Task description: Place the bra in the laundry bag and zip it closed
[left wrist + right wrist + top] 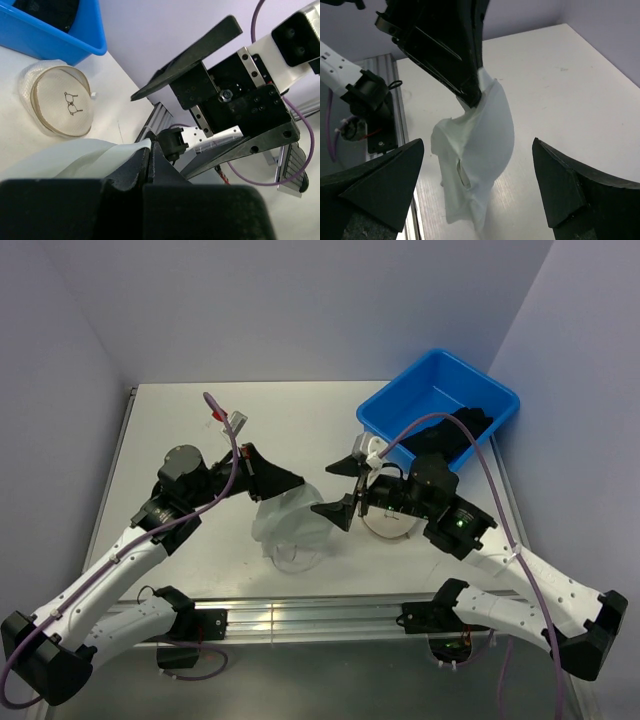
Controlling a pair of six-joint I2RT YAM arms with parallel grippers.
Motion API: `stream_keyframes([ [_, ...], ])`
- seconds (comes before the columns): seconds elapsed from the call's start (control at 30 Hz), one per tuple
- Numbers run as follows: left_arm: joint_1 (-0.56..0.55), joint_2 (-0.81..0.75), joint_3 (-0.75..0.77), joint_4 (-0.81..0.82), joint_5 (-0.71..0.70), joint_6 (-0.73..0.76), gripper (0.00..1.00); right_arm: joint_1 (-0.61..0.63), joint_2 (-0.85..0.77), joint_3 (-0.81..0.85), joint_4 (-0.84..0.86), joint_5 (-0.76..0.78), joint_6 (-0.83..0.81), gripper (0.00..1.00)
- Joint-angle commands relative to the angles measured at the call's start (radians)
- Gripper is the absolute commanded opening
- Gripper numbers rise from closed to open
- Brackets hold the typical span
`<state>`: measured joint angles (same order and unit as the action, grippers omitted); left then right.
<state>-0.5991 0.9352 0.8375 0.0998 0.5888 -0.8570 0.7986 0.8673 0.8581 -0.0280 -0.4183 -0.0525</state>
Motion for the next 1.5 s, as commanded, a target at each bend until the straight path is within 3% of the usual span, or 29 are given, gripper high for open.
stream_keyframes([
  [0.0, -0.002, -0.013, 0.055, 0.021, 0.062, 0.019, 0.0, 0.005, 0.074, 0.058, -0.058, -0.117, -0.047, 0.96],
  [0.47, -0.002, 0.045, 0.106, 0.087, 0.328, -0.106, 0.0, 0.005, 0.111, 0.033, -0.047, -0.243, -0.142, 0.96],
  [0.7, -0.002, 0.05, 0.097, 0.141, 0.39, -0.178, 0.0, 0.005, 0.105, 0.006, 0.023, -0.298, -0.123, 0.81],
  [0.8, -0.002, 0.047, 0.094, 0.141, 0.385, -0.177, 0.01, 0.004, 0.085, -0.013, 0.055, -0.306, -0.104, 0.51],
  [0.83, -0.002, 0.045, 0.098, 0.118, 0.376, -0.159, 0.03, 0.001, 0.078, -0.024, 0.068, -0.307, -0.095, 0.32],
  [0.9, -0.001, 0.042, 0.114, 0.028, 0.32, -0.093, 0.1, -0.007, 0.053, -0.056, 0.114, -0.315, -0.05, 0.18],
  [1.0, 0.001, 0.042, 0.14, -0.107, 0.182, 0.007, 0.37, -0.027, 0.013, -0.097, 0.151, -0.269, 0.041, 0.05],
  [1.03, -0.001, 0.039, 0.153, -0.171, 0.127, 0.047, 0.57, -0.032, 0.004, -0.106, 0.154, -0.249, 0.063, 0.0],
  [1.1, 0.001, 0.022, 0.172, -0.279, -0.066, 0.128, 0.75, -0.039, -0.033, -0.129, 0.14, -0.11, 0.136, 0.0],
  [1.2, -0.001, -0.032, 0.138, -0.301, -0.252, 0.156, 0.87, -0.064, -0.102, -0.148, 0.091, 0.147, 0.239, 0.0],
  [1.27, -0.001, -0.059, 0.115, -0.318, -0.326, 0.182, 0.88, -0.076, -0.161, -0.163, 0.056, 0.234, 0.32, 0.0],
  [1.33, -0.001, -0.079, 0.05, -0.315, -0.4, 0.182, 0.79, -0.078, -0.204, -0.165, 0.002, 0.437, 0.371, 0.0],
  [1.47, -0.001, -0.038, -0.055, -0.229, -0.396, 0.159, 0.68, -0.082, -0.347, -0.156, -0.143, 0.772, 0.485, 0.0],
])
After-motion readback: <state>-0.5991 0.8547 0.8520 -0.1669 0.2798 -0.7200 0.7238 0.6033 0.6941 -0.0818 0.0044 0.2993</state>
